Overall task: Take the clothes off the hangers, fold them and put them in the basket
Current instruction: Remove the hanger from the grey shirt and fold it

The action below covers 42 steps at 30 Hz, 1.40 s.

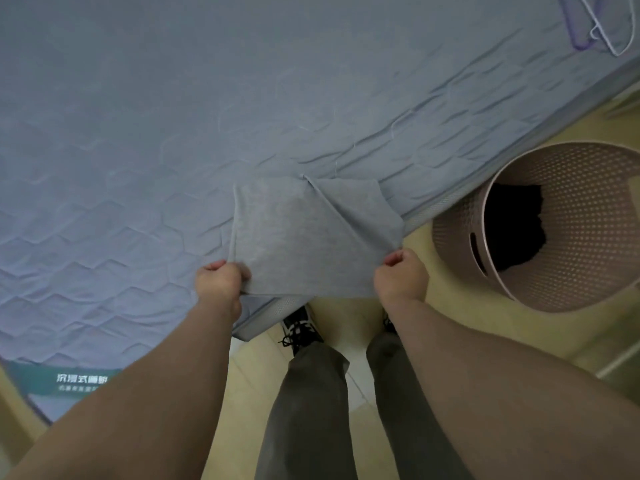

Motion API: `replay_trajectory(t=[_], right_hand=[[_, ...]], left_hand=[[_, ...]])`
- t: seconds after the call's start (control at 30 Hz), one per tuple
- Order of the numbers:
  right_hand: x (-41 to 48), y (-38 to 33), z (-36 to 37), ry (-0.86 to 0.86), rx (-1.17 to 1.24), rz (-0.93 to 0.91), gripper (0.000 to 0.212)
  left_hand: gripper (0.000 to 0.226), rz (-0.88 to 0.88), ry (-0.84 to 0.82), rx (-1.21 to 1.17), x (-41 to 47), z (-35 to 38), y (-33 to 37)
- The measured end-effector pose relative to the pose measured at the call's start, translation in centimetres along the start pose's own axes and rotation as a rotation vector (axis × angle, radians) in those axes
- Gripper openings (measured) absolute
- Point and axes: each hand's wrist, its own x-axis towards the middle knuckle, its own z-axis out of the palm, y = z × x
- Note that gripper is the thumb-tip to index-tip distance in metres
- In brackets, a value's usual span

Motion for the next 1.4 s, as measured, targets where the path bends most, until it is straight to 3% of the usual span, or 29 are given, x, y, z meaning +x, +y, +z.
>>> replay_trajectory(t=[0.13, 0.23, 0.33, 0.4, 0.47, 0.6, 0.67, 0.83, 1.03, 1.2, 1.3, 1.4], right_hand=[[0.2, 1.9, 1.0, -0.196, -0.218, -0.136, 0.02], [0.8, 1.8, 1.1, -0.28, -0.386, -0.12, 0.027], [1.6, 0.4, 0.7, -0.119, -0.585, -0.198, 0.039], [2.6, -1.4, 0.5, 0.05, -0.516, -0.294, 0.038], [4.1, -3.6, 0.6, 0.106, -0.418, -0.339, 0.037], [7.9, -7.4, 0.8, 0.017, -0.39, -0.441, 0.042], [9.9, -8.6, 1.3, -0.074, -0.468, -0.519, 0.045], [13.2, -9.5, 4.2, -0.197, -0.507, -0.479, 0.034], [15.0, -8.8, 2.5, -0.109, -0.372, -0.434, 0.034], [14.7, -9.5, 3.6, -0.143, -0.429, -0.387, 0.035], [14.3, -10.5, 3.7, -0.104, -0.537, -0.481, 0.034], [13.5, -11.9, 3.5, -0.214, -0.621, -0.716, 0.048]], left_hand=[[0.041, 0.056, 0.073, 0.15, 0.7, 0.0, -1.5], [0.058, 0.067, 0.038, 0.405, 1.1, 0.6, -1.5], [0.073, 0.079, -0.009, 0.69, 0.4, 1.4, 0.0], [0.067, 0.203, 0.07, 0.746, -0.6, 2.3, 2.2], [0.061, 0.405, 0.118, 0.741, -0.8, 3.3, 4.8], [0.066, 0.844, 0.01, 0.984, 0.3, 6.3, 9.8], [0.064, 0.934, -0.104, 1.213, 1.3, 8.4, 11.8], [0.05, 0.901, -0.227, 1.565, 3.4, 12.1, 12.8], [0.035, 1.041, -0.223, 1.53, 6.1, 9.6, 11.8], [0.049, 0.885, -0.215, 1.567, 6.0, 9.9, 11.8], [0.055, 0.895, -0.255, 1.561, 4.7, 10.8, 12.6], [0.071, 0.771, -0.456, 1.406, 3.6, 11.9, 13.8]])
